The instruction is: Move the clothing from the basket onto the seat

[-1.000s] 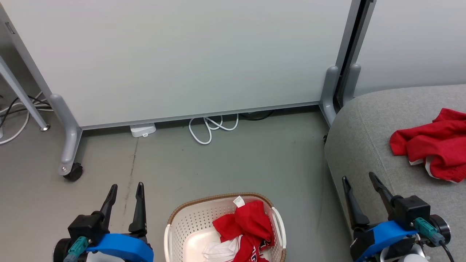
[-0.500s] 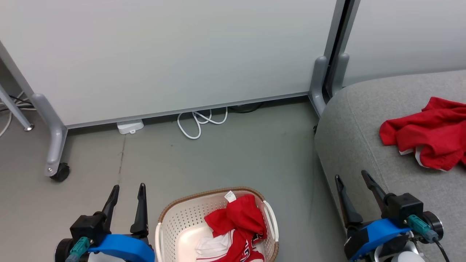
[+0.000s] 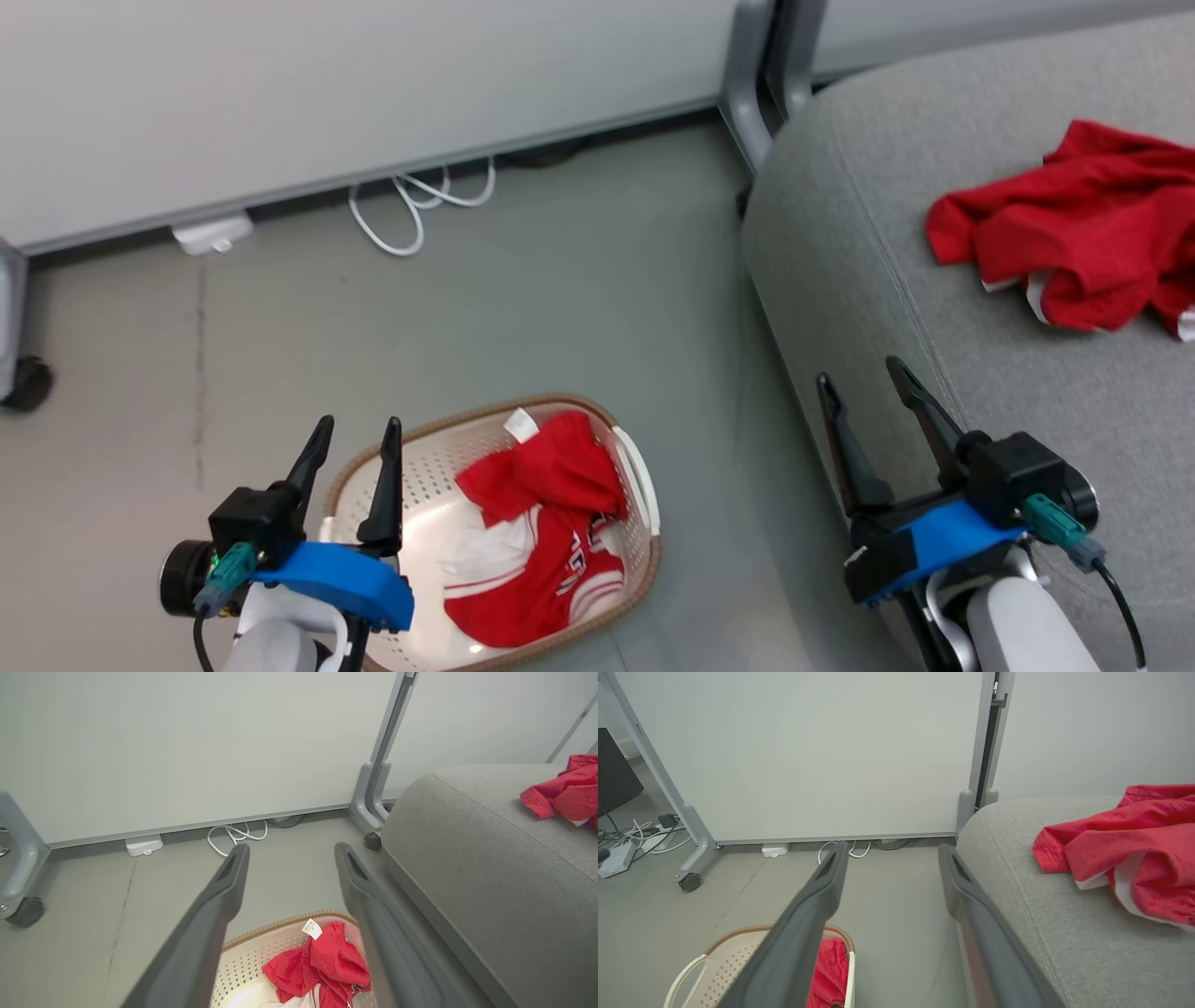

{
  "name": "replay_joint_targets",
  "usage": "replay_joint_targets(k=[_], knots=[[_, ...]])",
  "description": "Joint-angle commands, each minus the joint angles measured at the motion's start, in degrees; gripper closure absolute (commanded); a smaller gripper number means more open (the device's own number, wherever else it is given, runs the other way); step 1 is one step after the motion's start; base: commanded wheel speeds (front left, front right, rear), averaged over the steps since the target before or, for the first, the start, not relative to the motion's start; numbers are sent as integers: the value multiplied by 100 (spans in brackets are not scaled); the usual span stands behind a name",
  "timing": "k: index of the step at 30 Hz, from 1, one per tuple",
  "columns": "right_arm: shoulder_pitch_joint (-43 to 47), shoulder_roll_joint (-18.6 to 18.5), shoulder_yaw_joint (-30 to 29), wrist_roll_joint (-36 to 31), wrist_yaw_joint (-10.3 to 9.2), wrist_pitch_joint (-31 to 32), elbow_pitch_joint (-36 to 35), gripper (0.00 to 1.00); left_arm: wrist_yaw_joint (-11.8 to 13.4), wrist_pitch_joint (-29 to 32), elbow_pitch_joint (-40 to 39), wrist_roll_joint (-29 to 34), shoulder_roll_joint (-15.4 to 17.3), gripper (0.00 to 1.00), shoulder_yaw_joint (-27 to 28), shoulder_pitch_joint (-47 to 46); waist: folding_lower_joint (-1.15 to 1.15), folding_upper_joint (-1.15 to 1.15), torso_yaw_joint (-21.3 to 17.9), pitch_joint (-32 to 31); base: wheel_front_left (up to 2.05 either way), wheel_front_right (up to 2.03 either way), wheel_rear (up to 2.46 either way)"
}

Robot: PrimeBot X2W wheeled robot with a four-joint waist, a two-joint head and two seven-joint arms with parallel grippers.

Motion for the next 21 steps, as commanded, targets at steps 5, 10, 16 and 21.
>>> replay_joint_targets(k=[5, 10, 16, 21], knots=[[-416, 8, 319, 134, 1, -153, 60, 0, -6, -16, 470, -112, 135, 0, -319, -498, -1, 0, -666, 890, 0, 0, 0], [-715, 9, 573, 268, 1, -281, 50, 0, -6, -15, 989, -315, 231, 0, -608, -979, -1, 0, -997, 1482, 0, 0, 0], [-980, 10, 798, 374, 1, -401, 22, 0, -6, 14, 1689, -566, 362, 0, -1033, -1653, -1, 0, -1235, 2136, 0, 0, 0], [-1180, 10, 946, 412, 1, -464, -65, 0, -6, 41, 2143, -765, 478, 0, -1228, -2181, -1, 0, -1353, 2608, 0, 0, 0]])
